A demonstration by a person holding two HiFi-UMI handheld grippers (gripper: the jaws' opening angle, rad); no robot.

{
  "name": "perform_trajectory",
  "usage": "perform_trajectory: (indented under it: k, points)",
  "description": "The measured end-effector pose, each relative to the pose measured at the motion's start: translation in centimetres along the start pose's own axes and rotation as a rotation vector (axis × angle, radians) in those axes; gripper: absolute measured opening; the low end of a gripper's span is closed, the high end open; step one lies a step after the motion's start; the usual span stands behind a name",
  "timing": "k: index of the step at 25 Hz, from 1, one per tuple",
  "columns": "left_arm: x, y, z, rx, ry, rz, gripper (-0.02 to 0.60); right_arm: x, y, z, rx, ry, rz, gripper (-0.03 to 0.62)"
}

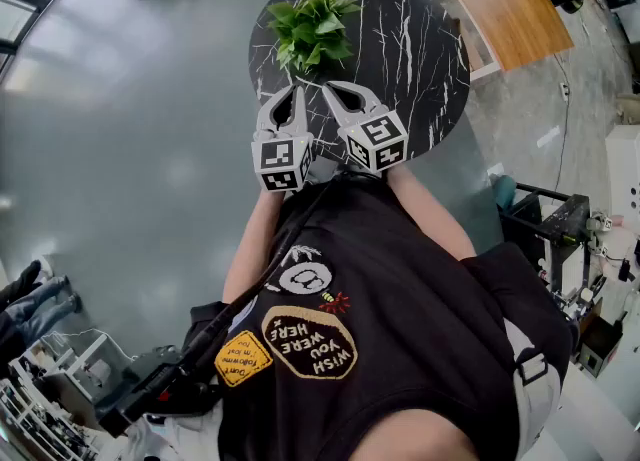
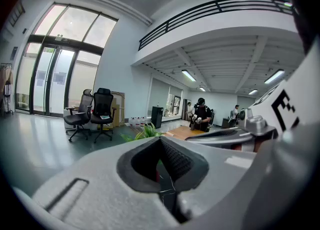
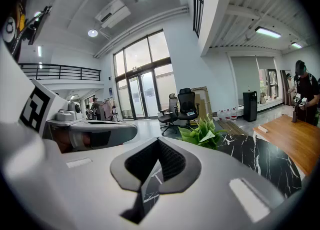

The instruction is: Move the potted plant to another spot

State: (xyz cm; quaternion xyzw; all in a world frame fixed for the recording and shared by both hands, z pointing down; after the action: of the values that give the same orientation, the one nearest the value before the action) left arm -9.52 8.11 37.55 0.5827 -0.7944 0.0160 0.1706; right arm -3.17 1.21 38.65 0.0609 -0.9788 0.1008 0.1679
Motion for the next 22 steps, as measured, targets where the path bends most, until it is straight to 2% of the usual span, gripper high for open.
perform_trajectory:
  k: [15,18,22]
  points:
    - [0.1,0.0,-0.1,-0.011,0.004,0.008,0.005,0.0,-0.4,-0.2,0.023,-0.001,0.007,0.002]
    - [0.2,0.5,-0.4,-0.021,0.014,0.019,0.005,0.5,-0.6,-0.3,0.06,-0.016,0.022,0.002]
    - [0.4,1.4,-1.6,-0.041,0.036,0.037,0.005,1.3,-0.7,-1.1,0.047,0.001,0.032,0.003]
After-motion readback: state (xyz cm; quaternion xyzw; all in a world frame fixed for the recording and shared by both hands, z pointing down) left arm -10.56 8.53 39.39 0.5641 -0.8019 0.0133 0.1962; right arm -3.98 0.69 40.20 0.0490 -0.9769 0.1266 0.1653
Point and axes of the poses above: the fingertips, and each gripper's own axes: x forward along the fingers, y to its left, z out of its top, the point moved 4 cm from there along -x, backward along the fingers, and after that the axes turned 1 degree about -x, right-handed, at the moved point
